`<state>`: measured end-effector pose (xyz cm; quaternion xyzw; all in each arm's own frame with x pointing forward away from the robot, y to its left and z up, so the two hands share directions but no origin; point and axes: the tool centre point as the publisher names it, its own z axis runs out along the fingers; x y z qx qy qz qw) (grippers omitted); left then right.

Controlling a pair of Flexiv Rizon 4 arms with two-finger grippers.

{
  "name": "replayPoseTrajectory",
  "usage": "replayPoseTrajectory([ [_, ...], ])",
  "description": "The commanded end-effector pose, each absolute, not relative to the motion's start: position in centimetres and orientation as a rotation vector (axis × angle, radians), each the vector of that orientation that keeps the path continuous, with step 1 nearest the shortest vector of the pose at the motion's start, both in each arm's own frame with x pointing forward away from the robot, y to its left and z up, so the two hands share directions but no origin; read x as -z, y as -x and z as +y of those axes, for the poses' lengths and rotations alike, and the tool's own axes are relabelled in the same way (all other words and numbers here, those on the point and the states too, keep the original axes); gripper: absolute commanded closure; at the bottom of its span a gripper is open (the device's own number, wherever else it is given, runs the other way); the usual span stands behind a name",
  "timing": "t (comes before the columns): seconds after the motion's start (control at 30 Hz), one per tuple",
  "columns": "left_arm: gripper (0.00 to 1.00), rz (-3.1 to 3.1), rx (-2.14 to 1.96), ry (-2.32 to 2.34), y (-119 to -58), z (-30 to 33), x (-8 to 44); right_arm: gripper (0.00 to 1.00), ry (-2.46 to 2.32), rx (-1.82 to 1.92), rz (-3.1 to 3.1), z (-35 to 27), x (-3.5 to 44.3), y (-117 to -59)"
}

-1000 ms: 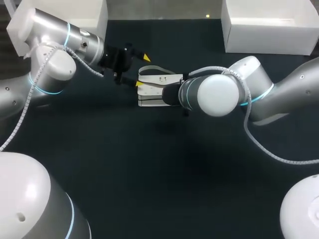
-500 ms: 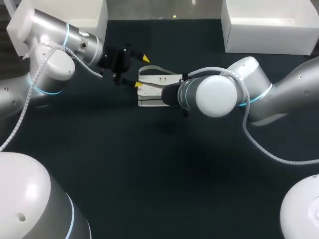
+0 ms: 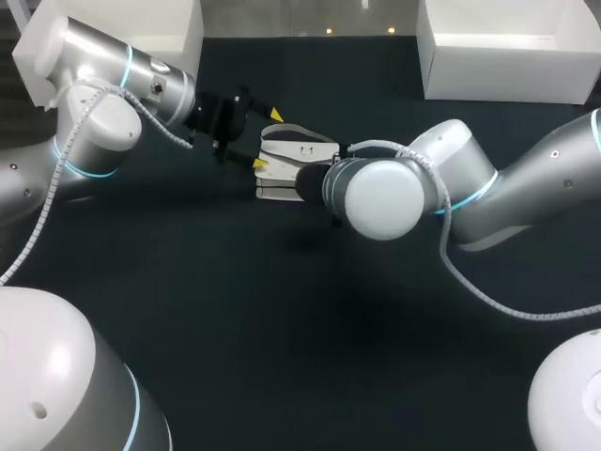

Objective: Pick up the bag, open it, inspect its contents, close it, and place it on the opposite side

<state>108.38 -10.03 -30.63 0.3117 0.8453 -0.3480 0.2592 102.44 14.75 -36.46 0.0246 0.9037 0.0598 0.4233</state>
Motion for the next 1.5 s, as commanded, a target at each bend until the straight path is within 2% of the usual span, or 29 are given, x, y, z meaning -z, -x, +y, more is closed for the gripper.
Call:
replayPoseTrajectory([
  [0.03,0.00,2.287,0.946,-0.862,-108.7,-10.1,30.5,1.00,-0.078,-0.145,2.139,15.1,36.7,-102.4],
  [0.27,0.00,2.273,0.950,-0.905,-108.5,-10.2,30.8,1.00,-0.105,-0.155,2.136,15.1,36.3,-102.6],
  [0.37,0.18,2.282,0.967,-0.916,-108.7,-10.2,31.2,1.00,-0.105,-0.155,2.136,15.1,36.3,-102.6],
  [0.5,0.25,2.300,0.984,-0.923,-109.2,-10.5,31.9,1.00,-0.105,-0.155,2.136,15.1,36.3,-102.6],
  [0.57,0.46,2.310,0.987,-0.921,-109.5,-10.7,32.1,1.00,-0.105,-0.155,2.136,15.1,36.3,-102.6],
  [0.6,0.49,2.313,0.991,-0.924,-109.5,-10.8,32.2,1.00,-0.105,-0.155,2.136,15.1,36.3,-102.6],
  [0.77,0.45,2.333,1.006,-0.922,-109.9,-11.2,32.4,1.00,-0.105,-0.155,2.136,15.1,36.3,-102.6],
  [1.0,0.62,2.363,1.007,-0.928,-110.1,-11.8,32.9,1.00,-0.105,-0.155,2.136,15.1,36.3,-102.6],
  [1.1,0.83,2.380,1.011,-0.917,-110.3,-11.9,33.1,1.00,-0.105,-0.155,2.136,15.1,36.3,-102.6],
  [1.13,1.00,2.383,1.012,-0.914,-110.4,-11.9,33.1,1.00,-0.105,-0.155,2.136,15.1,36.3,-102.6],
  [1.5,1.00,2.440,1.034,-0.811,-111.8,-11.5,32.5,1.00,-0.105,-0.155,2.136,15.1,36.3,-102.6],
])
